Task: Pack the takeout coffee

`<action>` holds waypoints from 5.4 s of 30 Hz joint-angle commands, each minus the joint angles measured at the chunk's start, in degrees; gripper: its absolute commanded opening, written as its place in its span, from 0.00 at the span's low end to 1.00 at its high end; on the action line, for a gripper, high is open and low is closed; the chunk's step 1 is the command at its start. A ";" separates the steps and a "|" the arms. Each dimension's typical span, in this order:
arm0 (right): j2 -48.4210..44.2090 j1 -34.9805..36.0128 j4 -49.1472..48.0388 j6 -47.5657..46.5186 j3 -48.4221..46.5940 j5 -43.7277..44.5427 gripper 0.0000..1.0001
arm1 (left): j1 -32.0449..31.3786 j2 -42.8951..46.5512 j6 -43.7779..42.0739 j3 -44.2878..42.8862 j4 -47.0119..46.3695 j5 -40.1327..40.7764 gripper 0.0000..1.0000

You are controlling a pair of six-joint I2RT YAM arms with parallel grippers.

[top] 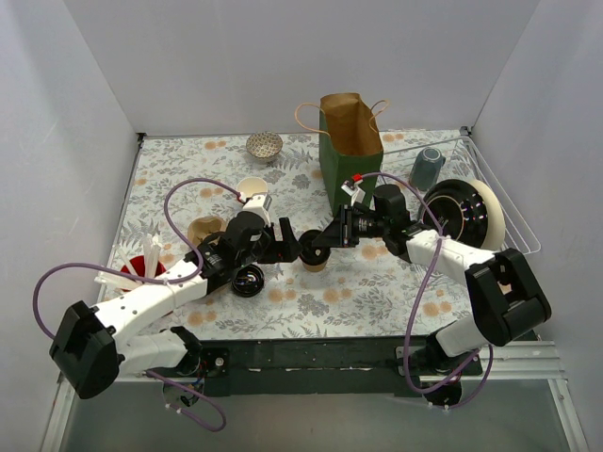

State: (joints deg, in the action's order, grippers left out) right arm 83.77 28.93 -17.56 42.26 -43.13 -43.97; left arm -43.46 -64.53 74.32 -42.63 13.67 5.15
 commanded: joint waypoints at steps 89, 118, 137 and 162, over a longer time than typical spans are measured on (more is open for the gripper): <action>2.02 -5.72 11.40 -5.87 -6.26 2.56 0.43 | 1.63 -10.09 -1.81 -3.86 -0.22 1.01 0.78; -3.79 -7.48 22.13 -13.52 -8.54 9.78 0.57 | 1.71 -15.09 -3.22 -11.68 -0.84 -1.28 0.80; -0.36 -4.93 19.76 -14.31 -4.59 9.34 0.59 | 1.89 -18.70 -0.94 -7.65 -5.85 -7.34 0.71; 3.33 -4.67 7.72 -22.04 5.16 6.18 0.33 | 1.89 -17.12 4.60 0.53 -7.34 -8.22 0.49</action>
State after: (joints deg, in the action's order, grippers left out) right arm 84.49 23.70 -10.46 26.72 -41.91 -39.42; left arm -41.74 -81.49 78.76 -44.86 1.15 -5.37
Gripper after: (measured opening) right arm 0.432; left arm 0.491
